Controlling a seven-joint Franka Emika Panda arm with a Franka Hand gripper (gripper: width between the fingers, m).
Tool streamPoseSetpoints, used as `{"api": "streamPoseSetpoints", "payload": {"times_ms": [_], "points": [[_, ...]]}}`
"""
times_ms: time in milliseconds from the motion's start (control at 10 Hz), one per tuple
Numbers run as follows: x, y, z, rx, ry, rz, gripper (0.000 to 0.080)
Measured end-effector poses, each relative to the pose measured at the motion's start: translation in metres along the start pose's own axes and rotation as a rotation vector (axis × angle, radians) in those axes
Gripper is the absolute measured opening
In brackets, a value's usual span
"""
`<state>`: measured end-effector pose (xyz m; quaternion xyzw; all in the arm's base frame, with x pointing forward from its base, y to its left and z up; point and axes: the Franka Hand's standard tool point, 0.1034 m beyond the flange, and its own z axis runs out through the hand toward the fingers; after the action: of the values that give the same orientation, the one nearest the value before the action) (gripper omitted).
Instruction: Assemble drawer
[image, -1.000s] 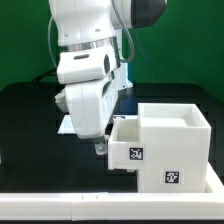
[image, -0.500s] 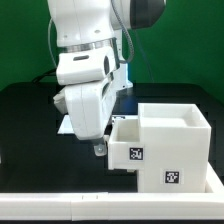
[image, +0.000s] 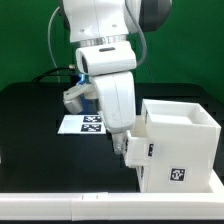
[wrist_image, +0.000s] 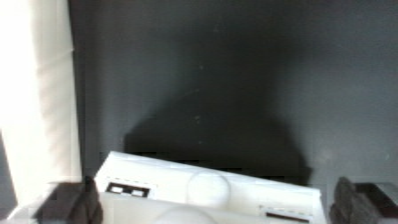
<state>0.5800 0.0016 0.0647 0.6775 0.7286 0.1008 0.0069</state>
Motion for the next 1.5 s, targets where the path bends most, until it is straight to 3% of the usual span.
{"api": "streamPoseSetpoints", "payload": {"times_ms": [200, 400, 800, 900, 1100, 1200, 1500], "points": [[0.006, -0.001, 0.002, -0.003, 0.004, 0.013, 0.0649], [-0.013, -0.006, 0.003, 0.014, -0.003, 0.029, 0.0649], [-0.012, -0.005, 0.002, 0.019, -0.004, 0.085, 0.0649], [-0.006, -0.004, 0.002, 0.02, -0.001, 0.095, 0.0649], [0.029, 0.001, 0.004, 0.005, 0.018, 0.151, 0.0649], [0.03, 0.004, 0.003, -0.008, 0.016, 0.146, 0.0649], [0.016, 0.004, 0.003, -0.005, 0.009, 0.153, 0.0649]]}}
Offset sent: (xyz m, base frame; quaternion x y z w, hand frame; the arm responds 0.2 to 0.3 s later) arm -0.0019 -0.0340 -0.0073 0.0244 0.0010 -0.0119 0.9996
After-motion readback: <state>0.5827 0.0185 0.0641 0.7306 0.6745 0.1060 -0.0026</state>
